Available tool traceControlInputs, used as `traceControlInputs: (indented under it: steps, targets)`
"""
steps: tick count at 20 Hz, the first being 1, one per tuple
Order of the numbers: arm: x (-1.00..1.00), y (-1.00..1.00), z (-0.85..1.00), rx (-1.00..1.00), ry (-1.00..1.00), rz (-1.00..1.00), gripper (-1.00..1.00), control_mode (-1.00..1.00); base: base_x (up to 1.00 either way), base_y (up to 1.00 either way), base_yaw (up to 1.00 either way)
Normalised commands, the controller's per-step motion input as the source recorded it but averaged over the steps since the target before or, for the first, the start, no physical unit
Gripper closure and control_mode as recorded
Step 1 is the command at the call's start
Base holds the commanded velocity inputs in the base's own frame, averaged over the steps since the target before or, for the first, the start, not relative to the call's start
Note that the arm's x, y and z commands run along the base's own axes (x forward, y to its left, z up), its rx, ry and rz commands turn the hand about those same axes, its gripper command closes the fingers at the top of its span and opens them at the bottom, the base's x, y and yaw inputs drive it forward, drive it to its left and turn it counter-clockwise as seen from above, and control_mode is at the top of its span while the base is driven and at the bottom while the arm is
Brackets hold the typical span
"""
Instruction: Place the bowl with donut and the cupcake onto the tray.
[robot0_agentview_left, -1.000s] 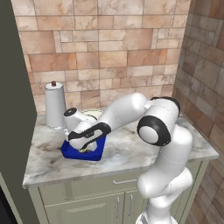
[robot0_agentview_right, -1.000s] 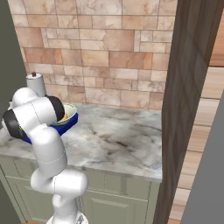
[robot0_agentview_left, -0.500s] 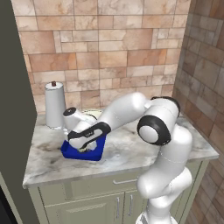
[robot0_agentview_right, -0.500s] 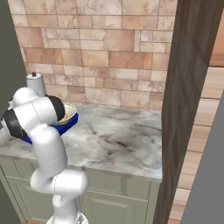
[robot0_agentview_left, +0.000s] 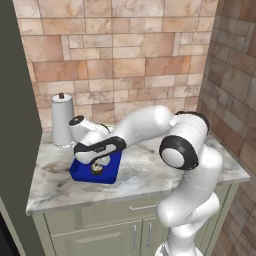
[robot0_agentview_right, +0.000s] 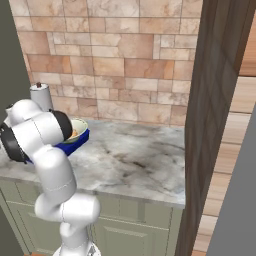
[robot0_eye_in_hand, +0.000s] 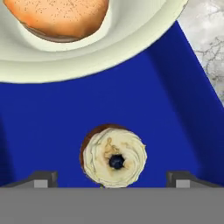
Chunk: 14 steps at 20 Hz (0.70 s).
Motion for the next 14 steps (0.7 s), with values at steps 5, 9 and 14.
traceControlInputs:
  steps: [5,9,14]
  targets:
    - [-0.35,-0.06,0.45,0.00,0.04,0.00,-1.00,-1.00,0.00,0.00,0.00]
    - [-0.49,-0.42,0.23,0.00,0.00,0.01,-1.00,-1.00,0.00,0.00,0.00]
    - [-0.22,-0.80,0.22,0.03,0.00,0.09,-1.00,-1.00,0.00,0.00,0.00]
